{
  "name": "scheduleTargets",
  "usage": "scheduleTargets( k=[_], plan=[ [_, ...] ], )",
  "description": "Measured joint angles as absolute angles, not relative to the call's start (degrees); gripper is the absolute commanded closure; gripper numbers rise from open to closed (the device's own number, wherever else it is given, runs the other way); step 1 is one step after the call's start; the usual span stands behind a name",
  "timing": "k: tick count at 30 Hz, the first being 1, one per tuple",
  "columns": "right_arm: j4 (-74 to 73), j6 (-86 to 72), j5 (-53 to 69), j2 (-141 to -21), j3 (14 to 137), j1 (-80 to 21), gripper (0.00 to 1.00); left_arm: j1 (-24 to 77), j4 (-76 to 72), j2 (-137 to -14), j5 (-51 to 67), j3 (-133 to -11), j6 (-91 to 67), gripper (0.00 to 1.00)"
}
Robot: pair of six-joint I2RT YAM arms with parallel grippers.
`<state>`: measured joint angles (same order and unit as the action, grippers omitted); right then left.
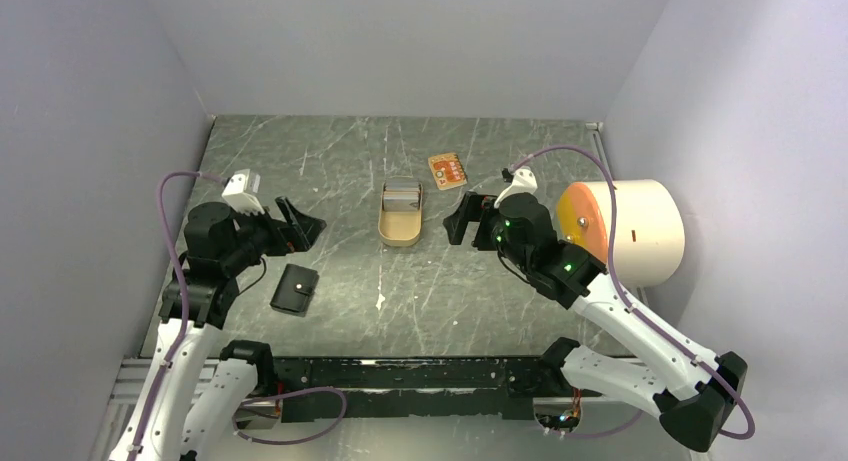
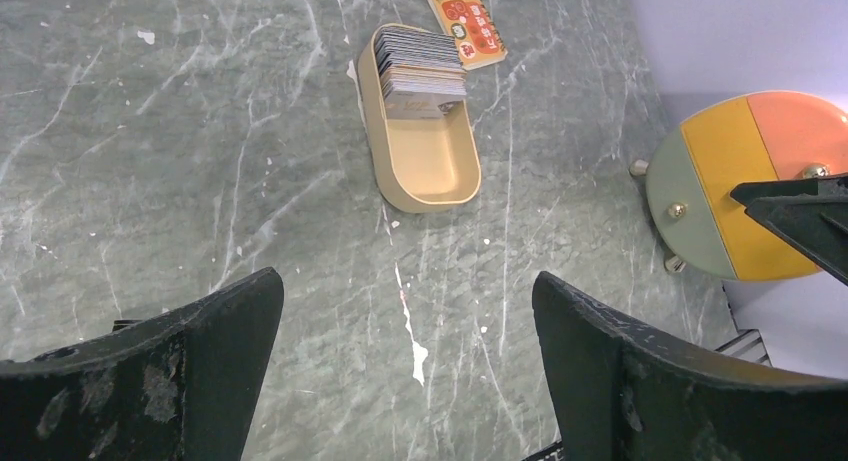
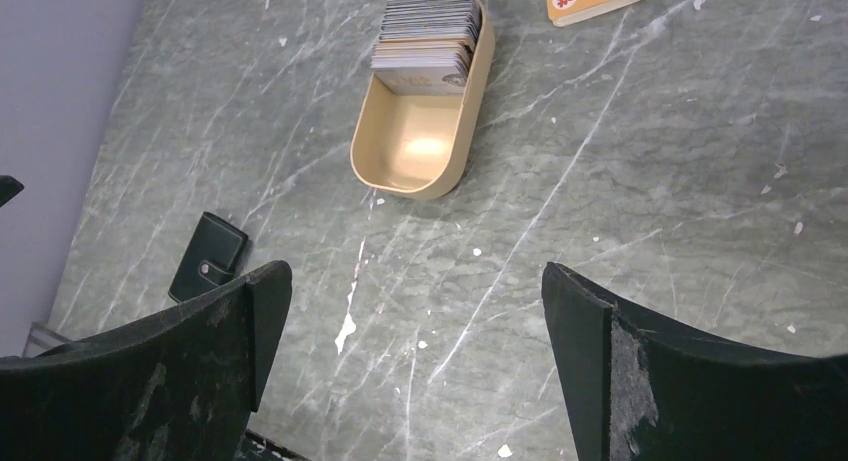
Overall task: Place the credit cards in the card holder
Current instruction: Move the card holder to the center of the board.
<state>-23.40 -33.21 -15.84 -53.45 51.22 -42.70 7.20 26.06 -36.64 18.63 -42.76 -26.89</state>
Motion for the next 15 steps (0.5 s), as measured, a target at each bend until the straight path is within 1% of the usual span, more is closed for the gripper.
scheduleTargets(
  k=[13,15],
  plan=[
    [-23.46,-33.21,-15.88,-53.43,51.48,-42.7,0.0,7.2,26.39,-37.78,15.79,-42.76,-29.39,0.01],
    [-23.46,-33.21,-15.92,-53.39,51.48,-42.7,0.0,7.22,26.74,-38.09,13.91,-42.76,-29.95,0.01]
  ],
)
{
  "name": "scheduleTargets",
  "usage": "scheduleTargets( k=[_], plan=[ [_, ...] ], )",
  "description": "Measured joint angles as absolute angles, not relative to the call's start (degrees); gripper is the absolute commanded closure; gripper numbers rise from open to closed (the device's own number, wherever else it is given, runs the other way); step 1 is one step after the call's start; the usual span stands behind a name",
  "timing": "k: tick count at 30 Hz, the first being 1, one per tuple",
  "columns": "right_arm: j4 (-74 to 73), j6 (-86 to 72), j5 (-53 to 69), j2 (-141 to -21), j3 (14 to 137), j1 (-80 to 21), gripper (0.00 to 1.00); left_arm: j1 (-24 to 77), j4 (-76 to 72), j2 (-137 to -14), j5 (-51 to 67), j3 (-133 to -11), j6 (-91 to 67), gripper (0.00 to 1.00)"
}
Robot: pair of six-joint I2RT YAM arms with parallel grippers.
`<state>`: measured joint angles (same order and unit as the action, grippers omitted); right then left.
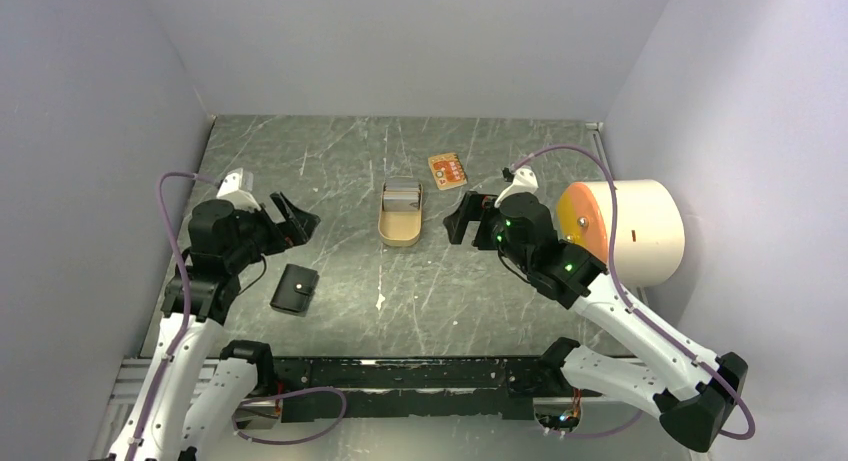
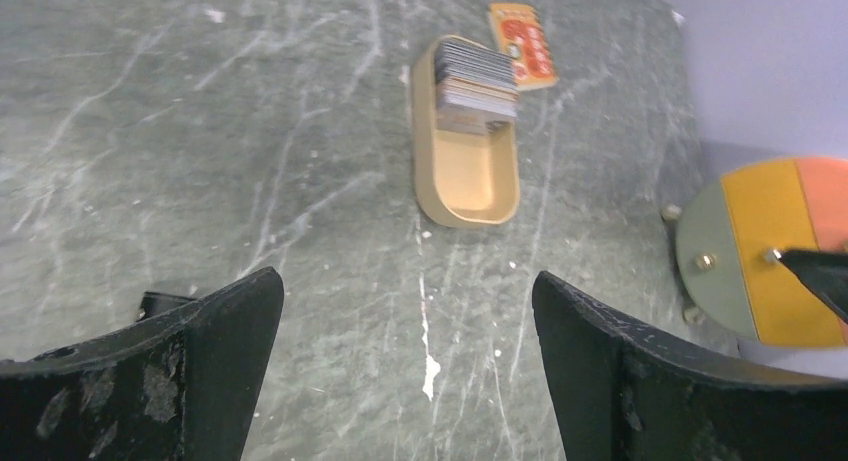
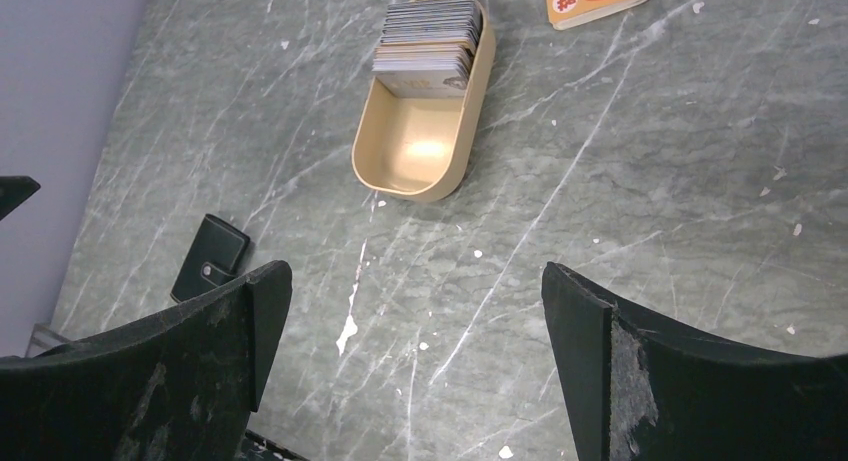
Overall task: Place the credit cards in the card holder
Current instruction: Move the card holder to the center of the board.
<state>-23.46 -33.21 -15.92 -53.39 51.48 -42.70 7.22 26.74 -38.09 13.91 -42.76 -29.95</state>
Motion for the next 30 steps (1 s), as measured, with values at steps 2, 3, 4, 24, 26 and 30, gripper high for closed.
scheduleTargets(
  k=[2,3,4,24,26,30],
  plan=[
    [-23.46,-33.21,-15.99,-53.36,51.48,-42.7,0.0,7.18,27.38,-38.59,10.2,-42.65,-31.44,0.02],
    [-23.46,-33.21,-16.01,-53.34,51.48,-42.7,0.0,7.18,27.97,-39.27,7.64,-42.54,-32.32,0.02],
    [-23.49,-33.19,-16.03,-53.34,51.48,-42.7,0.0,7.16,28.64,-40.12,5.72,-42.52,-32.93,0.02],
    [-23.7,-31.94,-17.15,-49.41,51.53,-42.7,0.0,7.09,36.23,-61.36,-17.72,-36.01,-59.44,0.04],
    [-23.83,-31.7,-17.12,-49.25,51.53,-42.7,0.0,7.09,34.59,-62.96,-17.43,-35.03,-59.57,0.04],
    [-24.08,-31.44,-17.12,-48.51,51.53,-42.7,0.0,7.09,29.78,-66.17,-15.16,-32.34,-58.39,0.06]
  ],
)
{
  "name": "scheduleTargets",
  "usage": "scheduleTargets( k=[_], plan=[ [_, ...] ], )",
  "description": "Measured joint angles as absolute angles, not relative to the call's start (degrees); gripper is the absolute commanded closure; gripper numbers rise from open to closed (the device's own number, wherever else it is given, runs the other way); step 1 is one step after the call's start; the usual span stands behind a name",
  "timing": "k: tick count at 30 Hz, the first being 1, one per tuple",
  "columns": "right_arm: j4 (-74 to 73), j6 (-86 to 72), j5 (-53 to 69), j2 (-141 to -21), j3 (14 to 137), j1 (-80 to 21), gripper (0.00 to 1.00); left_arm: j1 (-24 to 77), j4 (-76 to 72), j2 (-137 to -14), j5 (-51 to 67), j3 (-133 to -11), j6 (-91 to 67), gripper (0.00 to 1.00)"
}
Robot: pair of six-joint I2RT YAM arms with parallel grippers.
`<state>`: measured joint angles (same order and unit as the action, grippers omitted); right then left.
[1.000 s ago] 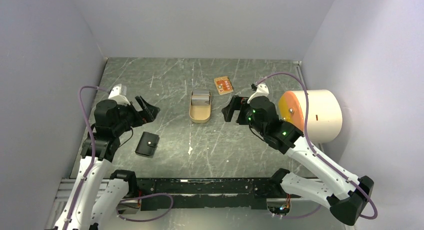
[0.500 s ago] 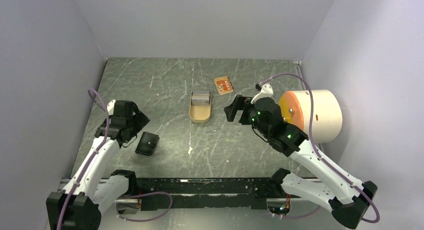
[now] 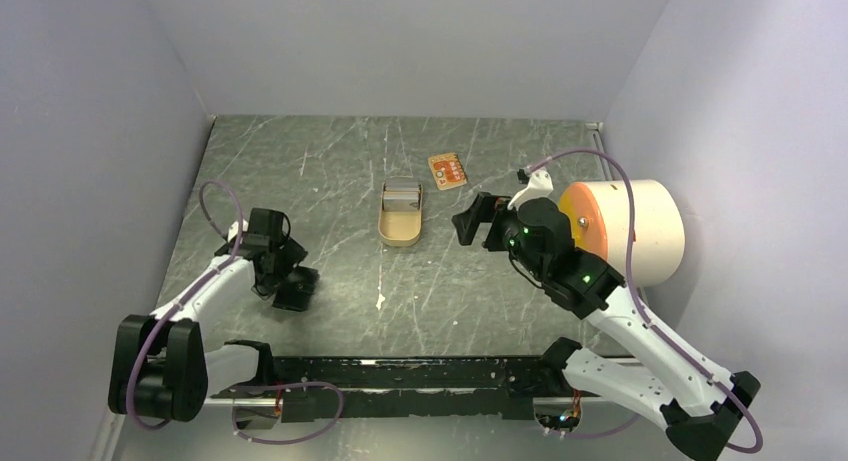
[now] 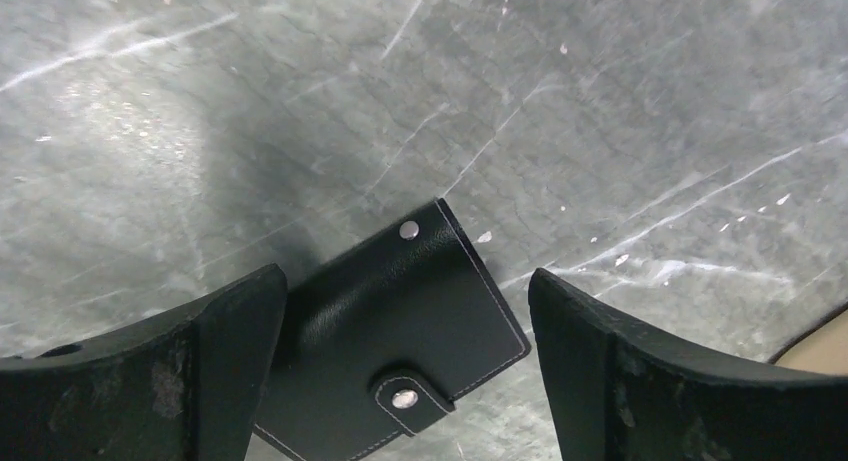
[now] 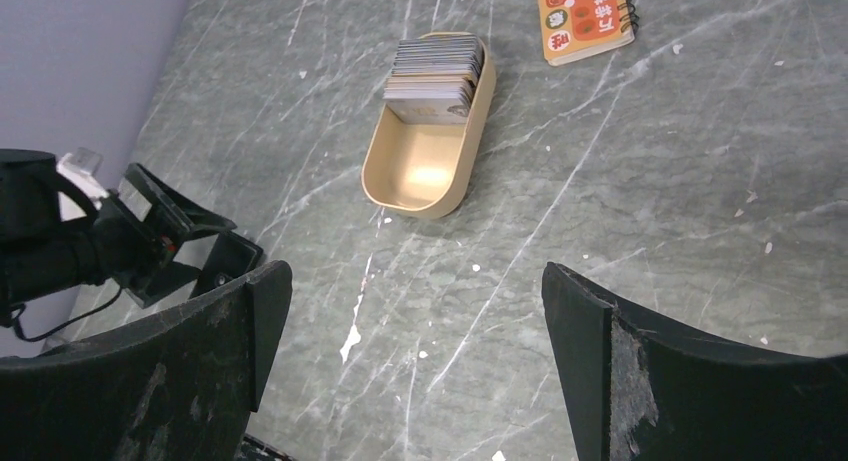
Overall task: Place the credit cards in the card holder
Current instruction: Move the card holder to the center of the board.
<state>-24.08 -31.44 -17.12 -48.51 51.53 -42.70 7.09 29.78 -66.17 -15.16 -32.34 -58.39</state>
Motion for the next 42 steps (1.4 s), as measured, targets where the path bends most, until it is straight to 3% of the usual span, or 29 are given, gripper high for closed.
scheduleTargets(
  k=[13,23,26,35,42],
  plan=[
    [-25.3,-29.5,-18.83,-45.3,49.69,-42.7,0.0,8.84,10.33,-69.93,0.82,-28.32,-47.64,0.13],
    [-26.63,-29.17,-19.29,-46.04,48.62,-42.7,0.01,23.31,1.45,-76.14,10.98,-29.21,-47.37,0.24],
    [-26.92,-28.77,-19.18,-46.63,48.62,-42.7,0.02,25.58,2.72,-77.41,13.08,-31.09,-47.31,0.21],
    [-26.76,-28.34,-18.44,-45.54,48.27,-42.7,0.02,26.09,21.32,-67.35,-3.66,-41.58,-51.27,0.11],
    [-26.17,-27.9,-17.98,-44.82,47.59,-42.7,0.02,26.09,33.5,-58.94,-15.79,-37.98,-57.74,0.12]
  ],
)
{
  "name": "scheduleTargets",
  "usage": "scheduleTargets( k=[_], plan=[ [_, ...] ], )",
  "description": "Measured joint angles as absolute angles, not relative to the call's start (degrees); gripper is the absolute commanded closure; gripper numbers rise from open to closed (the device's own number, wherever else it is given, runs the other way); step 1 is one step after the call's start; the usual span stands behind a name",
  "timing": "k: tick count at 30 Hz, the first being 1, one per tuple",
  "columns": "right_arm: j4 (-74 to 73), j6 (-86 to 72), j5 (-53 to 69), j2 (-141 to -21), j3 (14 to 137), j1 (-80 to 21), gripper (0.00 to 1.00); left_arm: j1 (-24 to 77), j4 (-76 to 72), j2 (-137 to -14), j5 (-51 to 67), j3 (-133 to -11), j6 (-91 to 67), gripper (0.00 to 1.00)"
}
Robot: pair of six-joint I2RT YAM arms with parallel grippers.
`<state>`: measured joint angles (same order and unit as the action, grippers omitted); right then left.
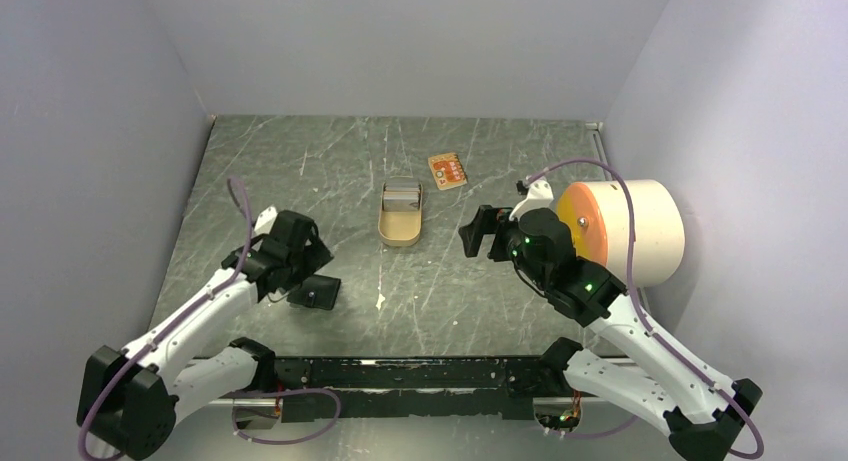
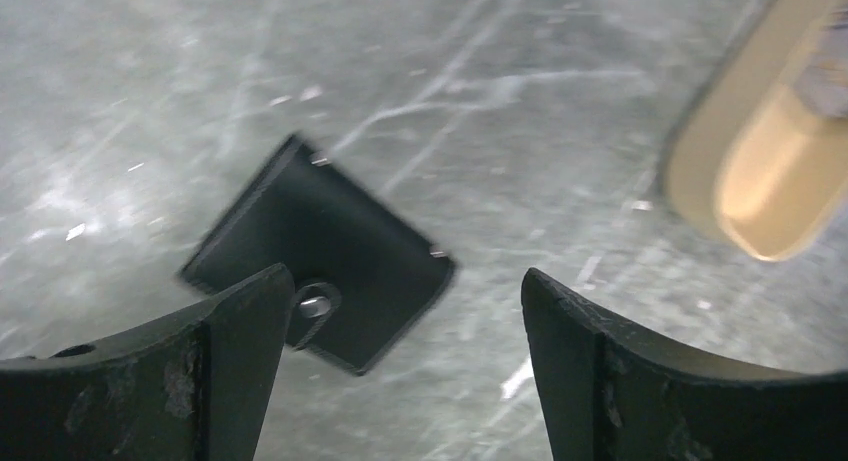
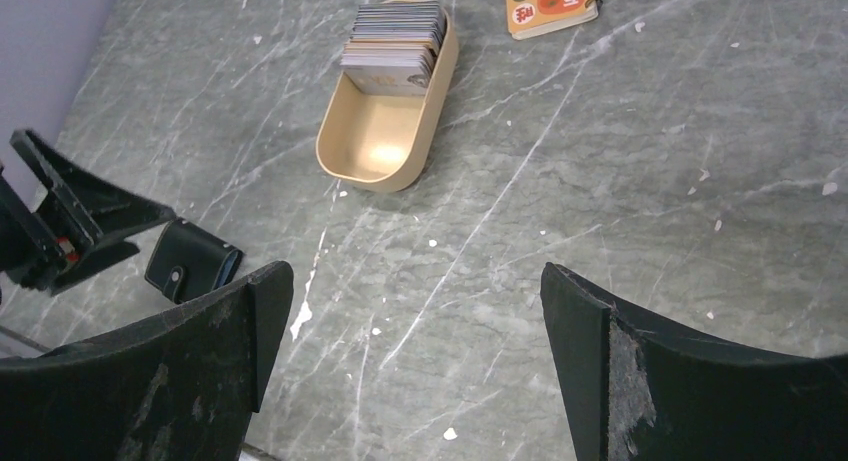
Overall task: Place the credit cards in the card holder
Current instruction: Move the card holder to the center of the board.
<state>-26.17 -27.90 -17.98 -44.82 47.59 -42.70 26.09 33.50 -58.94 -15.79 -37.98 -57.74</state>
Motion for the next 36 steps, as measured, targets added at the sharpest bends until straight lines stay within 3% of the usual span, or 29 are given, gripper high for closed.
scheduleTargets(
  k=[8,13,20,30,36],
  plan=[
    [-26.2,-27.33,-17.87,-45.23,47.59,-42.7,0.02,26.09,39.31,-54.17,-21.58,-31.11,-61.76,0.17],
    [-26.33,-27.16,-17.76,-45.25,47.59,-42.7,0.02,26.09,38.2,-57.87,-21.71,-30.24,-60.86,0.18],
    [-28.62,-27.16,-17.74,-45.39,48.07,-42.7,0.03,26.57,33.28,-63.83,-16.49,-30.24,-56.27,0.28],
    [-30.33,-28.03,-17.39,-45.08,49.71,-42.68,0.05,42.83,14.79,-67.2,-2.57,-28.05,-64.49,0.32],
    [-30.41,-29.39,-16.21,-45.15,49.71,-42.7,0.07,49.95,11.84,-74.24,0.45,-36.51,-64.14,0.32]
  ],
)
